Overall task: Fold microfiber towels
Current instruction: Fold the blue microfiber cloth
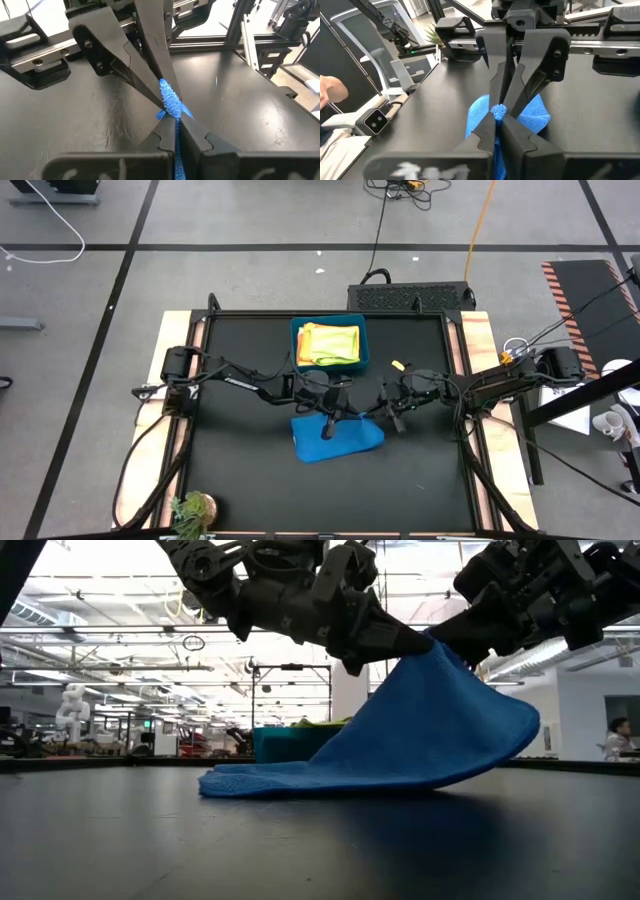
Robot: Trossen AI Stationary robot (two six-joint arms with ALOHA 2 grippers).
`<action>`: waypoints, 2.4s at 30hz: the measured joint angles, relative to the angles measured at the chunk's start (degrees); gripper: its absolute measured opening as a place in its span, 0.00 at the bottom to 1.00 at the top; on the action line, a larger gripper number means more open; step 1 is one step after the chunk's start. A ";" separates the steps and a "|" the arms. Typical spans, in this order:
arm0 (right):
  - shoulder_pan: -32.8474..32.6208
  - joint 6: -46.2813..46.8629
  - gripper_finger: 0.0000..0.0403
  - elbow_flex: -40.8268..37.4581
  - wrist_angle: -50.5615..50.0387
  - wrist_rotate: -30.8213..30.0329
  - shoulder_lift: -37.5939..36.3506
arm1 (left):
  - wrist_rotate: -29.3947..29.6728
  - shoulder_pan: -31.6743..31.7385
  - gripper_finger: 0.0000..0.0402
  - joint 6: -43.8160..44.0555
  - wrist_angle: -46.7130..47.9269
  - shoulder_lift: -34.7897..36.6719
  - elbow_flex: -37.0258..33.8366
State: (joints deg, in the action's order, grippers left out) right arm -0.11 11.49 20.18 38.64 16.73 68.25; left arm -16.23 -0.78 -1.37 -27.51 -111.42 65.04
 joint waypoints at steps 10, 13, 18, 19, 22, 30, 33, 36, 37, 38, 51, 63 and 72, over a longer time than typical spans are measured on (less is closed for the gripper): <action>-0.02 4.50 0.16 0.07 -5.21 1.40 0.00 | 0.03 -0.04 0.01 -3.04 1.71 0.92 -0.04; -0.69 5.99 0.23 0.07 -9.48 1.41 0.00 | 0.44 -0.04 0.01 -4.25 3.92 2.61 -0.02; -2.22 7.37 0.36 0.07 -12.13 1.36 0.02 | 3.06 0.00 0.00 -6.59 6.60 4.54 0.07; -2.60 7.39 0.37 0.07 -12.22 1.40 0.02 | 3.76 0.00 0.00 -6.99 6.59 4.93 0.15; -3.38 7.59 0.39 0.07 -12.80 1.37 0.02 | 5.42 0.00 0.00 -7.87 9.37 6.68 0.09; -3.81 7.04 0.28 0.02 -15.02 -0.24 0.02 | 8.91 -0.28 0.00 -8.72 15.64 10.35 -0.02; -3.82 5.85 0.19 0.02 -15.03 -1.37 0.02 | 10.12 -0.57 0.00 -9.00 16.30 10.75 0.17; -3.82 5.34 0.07 0.02 -14.47 -1.58 0.02 | 11.16 -1.05 0.00 -9.02 17.46 11.36 0.06; -3.82 5.11 0.04 0.02 -14.14 -1.60 -0.13 | 11.73 -1.26 0.00 -8.98 17.49 11.47 0.08; -3.93 4.87 0.02 0.02 -13.94 -1.55 -0.46 | 12.06 -1.51 0.00 -8.88 17.97 11.84 0.07; -10.96 7.21 0.00 2.80 -8.04 1.43 -14.03 | 23.16 -12.22 0.00 -7.21 22.28 22.16 0.17; -20.55 4.29 0.00 17.11 -17.65 0.43 -11.36 | 35.31 -26.15 0.00 1.16 17.76 25.18 0.13; -19.05 8.94 0.00 18.78 -21.60 0.94 -8.50 | 37.47 -26.90 0.02 6.74 21.74 24.95 0.11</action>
State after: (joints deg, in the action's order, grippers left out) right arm -19.15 20.42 38.97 17.04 17.67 59.75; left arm 21.25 -27.67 5.37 -5.76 -86.47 65.14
